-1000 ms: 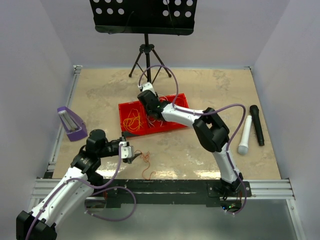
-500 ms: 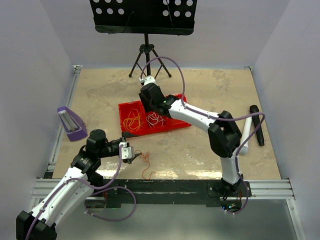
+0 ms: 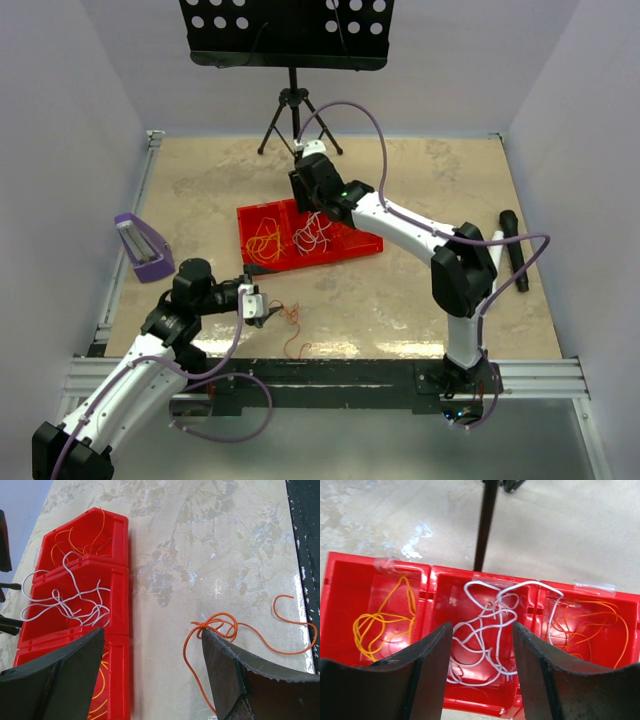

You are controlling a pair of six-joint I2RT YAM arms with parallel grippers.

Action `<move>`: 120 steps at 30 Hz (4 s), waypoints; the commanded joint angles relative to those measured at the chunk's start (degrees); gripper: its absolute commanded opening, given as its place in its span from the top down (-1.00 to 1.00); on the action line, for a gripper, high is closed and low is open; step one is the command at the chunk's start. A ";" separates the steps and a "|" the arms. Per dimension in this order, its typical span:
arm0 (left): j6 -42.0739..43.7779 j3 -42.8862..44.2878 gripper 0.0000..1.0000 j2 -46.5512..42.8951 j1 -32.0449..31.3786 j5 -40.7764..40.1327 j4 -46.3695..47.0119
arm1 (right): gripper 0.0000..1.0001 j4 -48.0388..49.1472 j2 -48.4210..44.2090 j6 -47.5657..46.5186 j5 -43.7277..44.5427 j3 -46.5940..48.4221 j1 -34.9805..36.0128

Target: Untangle the cables

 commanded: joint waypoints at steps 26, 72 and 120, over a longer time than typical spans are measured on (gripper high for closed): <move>1.16 1.10 -0.65 -0.39 0.39 1.60 1.02 | 0.22 10.47 4.24 -6.18 2.30 -4.06 -7.83; 1.33 0.57 -0.63 -1.53 0.39 1.42 0.49 | 1.00 9.59 0.90 -7.77 7.57 4.12 5.44; 0.89 1.71 -0.63 -0.92 0.48 2.12 -0.13 | 1.00 16.78 -9.80 10.42 6.70 -22.41 2.71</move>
